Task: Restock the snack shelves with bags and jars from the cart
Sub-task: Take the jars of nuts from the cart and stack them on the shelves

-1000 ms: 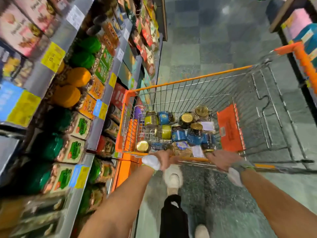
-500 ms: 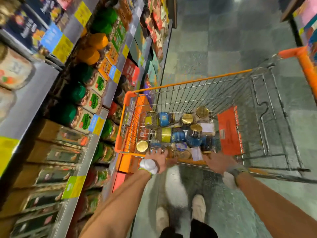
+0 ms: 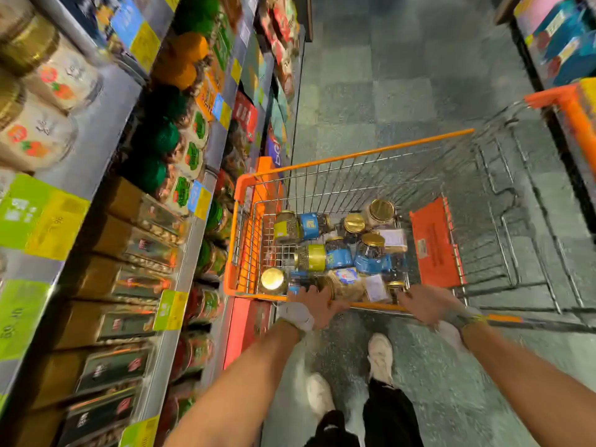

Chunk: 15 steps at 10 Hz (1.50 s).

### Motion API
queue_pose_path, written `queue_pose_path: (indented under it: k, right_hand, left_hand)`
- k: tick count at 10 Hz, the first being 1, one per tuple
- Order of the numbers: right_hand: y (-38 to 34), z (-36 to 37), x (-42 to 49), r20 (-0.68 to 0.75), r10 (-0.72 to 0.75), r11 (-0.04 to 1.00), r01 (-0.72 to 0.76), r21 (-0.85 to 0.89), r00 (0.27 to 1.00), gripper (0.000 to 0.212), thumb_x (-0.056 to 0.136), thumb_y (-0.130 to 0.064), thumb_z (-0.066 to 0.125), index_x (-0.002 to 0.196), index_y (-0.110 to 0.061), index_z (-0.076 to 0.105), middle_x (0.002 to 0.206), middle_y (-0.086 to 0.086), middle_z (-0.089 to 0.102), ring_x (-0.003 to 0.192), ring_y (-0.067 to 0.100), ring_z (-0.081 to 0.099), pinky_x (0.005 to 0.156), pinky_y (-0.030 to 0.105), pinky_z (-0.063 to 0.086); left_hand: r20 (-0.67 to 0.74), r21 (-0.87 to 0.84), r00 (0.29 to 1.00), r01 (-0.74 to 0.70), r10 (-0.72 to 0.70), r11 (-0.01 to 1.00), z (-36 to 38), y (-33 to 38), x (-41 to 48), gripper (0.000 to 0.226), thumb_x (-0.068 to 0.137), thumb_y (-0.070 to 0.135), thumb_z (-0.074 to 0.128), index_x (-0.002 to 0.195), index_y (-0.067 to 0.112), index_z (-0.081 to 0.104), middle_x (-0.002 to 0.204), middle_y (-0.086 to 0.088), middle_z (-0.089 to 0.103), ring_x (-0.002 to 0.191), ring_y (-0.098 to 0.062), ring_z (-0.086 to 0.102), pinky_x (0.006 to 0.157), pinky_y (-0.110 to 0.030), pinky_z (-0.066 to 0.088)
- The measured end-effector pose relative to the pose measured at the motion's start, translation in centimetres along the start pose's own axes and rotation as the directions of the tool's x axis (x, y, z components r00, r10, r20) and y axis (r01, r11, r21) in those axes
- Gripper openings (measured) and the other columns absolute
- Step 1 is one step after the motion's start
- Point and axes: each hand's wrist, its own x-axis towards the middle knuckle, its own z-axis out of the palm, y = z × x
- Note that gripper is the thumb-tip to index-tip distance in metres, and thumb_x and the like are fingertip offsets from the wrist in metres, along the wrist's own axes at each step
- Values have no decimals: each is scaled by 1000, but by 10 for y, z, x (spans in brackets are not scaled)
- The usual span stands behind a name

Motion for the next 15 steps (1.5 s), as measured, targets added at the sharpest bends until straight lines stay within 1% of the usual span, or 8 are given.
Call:
queue_pose_path:
  k: [3,4,7,8,10,12,14,15]
  right_hand:
    - [-14,7,-10,191,-13,997,0,72,981,31,107,-25,29,112,-7,54,106,18,63,102,34,61,77,35,43]
    - [-17,-11,11,159,-49,992,29,124,986,39,108,-35,31,81,-12,48,76,8,53,72,21,51,57,26,34]
    - [-68,-41,138,142,-249,960,225,165,958,34,104,-32,40,72,-22,45,69,3,51,64,20,49,58,32,35]
    - [-102,-34,187,177,-354,934,337,120,918,23,100,-25,48,112,-13,65,115,9,66,98,21,61,80,32,47]
    - [-162,7,256,210,-519,810,556,-189,828,66,99,-35,52,153,-7,24,154,14,31,144,31,23,117,37,20]
    - [-198,65,289,221,-474,827,517,-219,852,89,89,-58,60,153,-11,19,154,13,30,140,34,32,112,43,36]
    - [-215,89,294,243,-394,886,436,-157,887,112,74,-69,66,155,-16,11,156,13,28,138,36,37,110,48,37]
    - [-215,68,298,286,-397,883,448,-143,872,115,71,-69,72,155,-17,13,159,9,21,139,37,36,109,47,43]
  left_hand:
    - [167,39,986,-27,20,999,6,1,-20,92,90,83,14,157,20,23,161,-18,25,147,-44,22,116,-66,17]
    - [180,-83,983,-6,21,997,-8,-4,-11,78,96,74,21,144,17,45,147,-20,43,138,-43,38,112,-58,31]
    - [62,-554,895,399,-442,730,-11,-49,74,40,96,39,53,122,11,62,123,-14,65,114,-34,61,98,-41,50]
    - [116,-469,855,496,-506,730,-12,-73,95,48,97,38,56,139,14,52,146,-16,49,132,-33,49,109,-41,41]
    - [303,-257,854,501,-424,826,33,-146,128,59,102,28,45,157,16,28,155,-24,38,146,-40,31,122,-51,20]
    - [239,-101,889,422,-390,901,59,-146,137,84,89,50,67,154,22,22,153,-22,23,144,-41,22,114,-54,29]
    - [182,-157,873,481,-453,863,76,-151,144,57,101,39,22,155,21,29,157,-17,29,141,-40,32,112,-51,34]
    - [226,-99,900,403,-374,910,62,-164,145,79,92,18,63,157,24,19,159,-19,22,140,-42,32,104,-48,45]
